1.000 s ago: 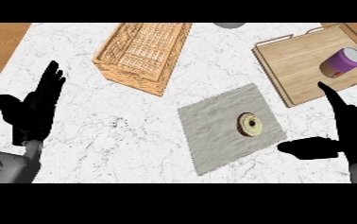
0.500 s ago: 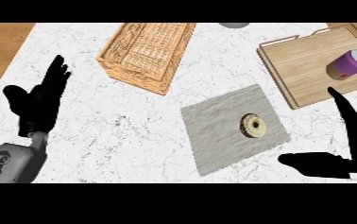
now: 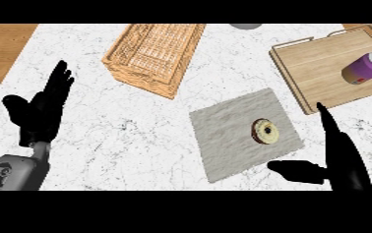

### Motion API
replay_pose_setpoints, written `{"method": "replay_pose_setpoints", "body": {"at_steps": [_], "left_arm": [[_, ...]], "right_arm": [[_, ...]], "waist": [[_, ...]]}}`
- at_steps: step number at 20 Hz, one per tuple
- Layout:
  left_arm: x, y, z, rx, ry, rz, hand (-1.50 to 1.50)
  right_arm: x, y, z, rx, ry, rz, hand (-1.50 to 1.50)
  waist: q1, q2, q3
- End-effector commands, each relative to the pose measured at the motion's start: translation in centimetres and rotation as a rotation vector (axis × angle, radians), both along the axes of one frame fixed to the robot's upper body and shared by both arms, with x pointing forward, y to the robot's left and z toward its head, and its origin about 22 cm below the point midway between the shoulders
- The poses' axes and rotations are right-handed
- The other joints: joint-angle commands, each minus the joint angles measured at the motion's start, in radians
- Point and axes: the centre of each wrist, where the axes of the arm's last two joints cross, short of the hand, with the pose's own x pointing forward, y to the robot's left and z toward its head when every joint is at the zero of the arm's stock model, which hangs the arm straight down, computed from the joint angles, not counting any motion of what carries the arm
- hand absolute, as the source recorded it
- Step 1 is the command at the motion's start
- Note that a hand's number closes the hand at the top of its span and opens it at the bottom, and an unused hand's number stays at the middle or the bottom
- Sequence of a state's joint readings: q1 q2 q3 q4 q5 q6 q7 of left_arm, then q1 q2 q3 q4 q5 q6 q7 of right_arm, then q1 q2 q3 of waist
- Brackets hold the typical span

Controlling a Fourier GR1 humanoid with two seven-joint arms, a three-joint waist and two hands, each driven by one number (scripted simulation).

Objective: Pick the cupcake from the placemat and place it in the basket

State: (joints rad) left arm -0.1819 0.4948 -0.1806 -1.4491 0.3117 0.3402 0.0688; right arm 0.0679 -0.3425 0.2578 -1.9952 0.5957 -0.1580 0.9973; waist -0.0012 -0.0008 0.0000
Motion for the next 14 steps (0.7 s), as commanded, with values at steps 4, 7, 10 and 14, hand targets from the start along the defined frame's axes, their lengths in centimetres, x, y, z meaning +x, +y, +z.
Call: {"method": "replay_pose_setpoints", "body": {"at_steps": [4, 7, 10, 14], "left_arm": [[0.8, 0.7, -0.9, 0.0, 0.026, 0.0, 0.0], [0.6, -2.3, -0.1, -0.008, 0.004, -0.002, 0.0], [-0.3, -0.7, 1.8, -0.014, 0.022, 0.003, 0.0], [1.9, -1.2, -0.5, -0.013, 0.014, 0.0, 0.0]], "right_arm": [[0.9, -0.2, -3.6, -0.043, -0.038, -0.037, -1.5], [1.3, 1.0, -4.6, -0.059, -0.044, -0.035, -1.5], [-0.7, 1.7, -1.2, -0.029, -0.069, -0.064, -1.5], [0.8, 3.5, -4.1, -0.018, -0.099, -0.047, -1.5]], "waist": [[-0.003, 0.001, 0.0], [-0.001, 0.001, 0.0], [-0.001, -0.001, 0.0], [-0.003, 0.001, 0.0]]}}
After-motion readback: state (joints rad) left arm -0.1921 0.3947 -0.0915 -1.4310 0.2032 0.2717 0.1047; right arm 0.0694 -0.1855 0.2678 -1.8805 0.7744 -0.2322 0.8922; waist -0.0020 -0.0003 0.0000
